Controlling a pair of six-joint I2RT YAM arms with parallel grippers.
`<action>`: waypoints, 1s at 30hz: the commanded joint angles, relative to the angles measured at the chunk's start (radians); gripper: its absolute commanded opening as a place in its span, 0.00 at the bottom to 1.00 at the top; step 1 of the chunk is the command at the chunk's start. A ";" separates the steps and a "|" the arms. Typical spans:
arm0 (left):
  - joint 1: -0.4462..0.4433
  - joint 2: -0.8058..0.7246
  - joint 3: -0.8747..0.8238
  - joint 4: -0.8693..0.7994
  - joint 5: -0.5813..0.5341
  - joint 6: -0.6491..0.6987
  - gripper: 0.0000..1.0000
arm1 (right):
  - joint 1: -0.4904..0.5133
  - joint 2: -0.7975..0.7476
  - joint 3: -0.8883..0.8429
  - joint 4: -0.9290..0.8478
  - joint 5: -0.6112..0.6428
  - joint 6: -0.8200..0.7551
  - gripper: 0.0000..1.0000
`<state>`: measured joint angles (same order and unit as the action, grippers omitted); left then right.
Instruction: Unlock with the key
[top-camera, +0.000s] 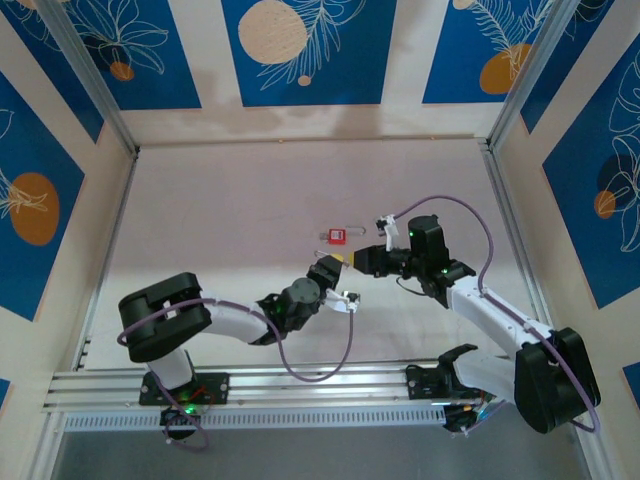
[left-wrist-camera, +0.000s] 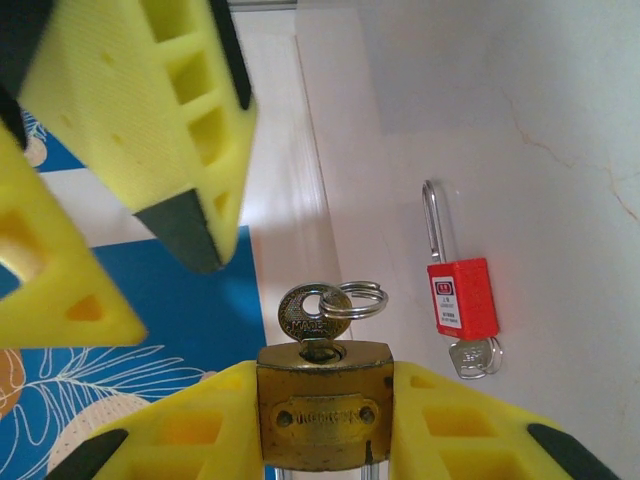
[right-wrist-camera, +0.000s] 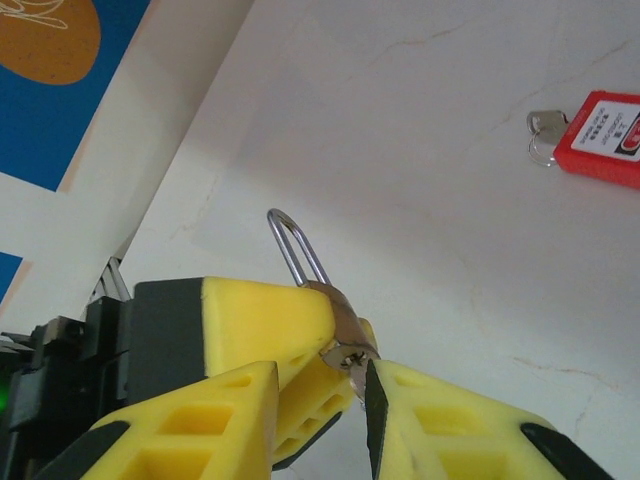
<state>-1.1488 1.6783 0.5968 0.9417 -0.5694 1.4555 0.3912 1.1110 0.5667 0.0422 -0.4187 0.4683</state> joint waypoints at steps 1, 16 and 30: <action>-0.016 0.001 -0.010 0.074 -0.020 0.030 0.28 | 0.006 0.023 0.007 -0.039 -0.012 -0.038 0.31; -0.028 0.018 -0.017 0.128 -0.025 0.060 0.28 | 0.007 0.035 -0.021 0.014 -0.068 0.014 0.21; -0.037 0.041 -0.022 0.225 -0.023 0.084 0.27 | 0.004 0.051 -0.037 0.085 -0.119 0.067 0.08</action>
<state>-1.1683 1.7054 0.5766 1.0775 -0.6010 1.5265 0.3908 1.1561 0.5465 0.0872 -0.4625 0.5102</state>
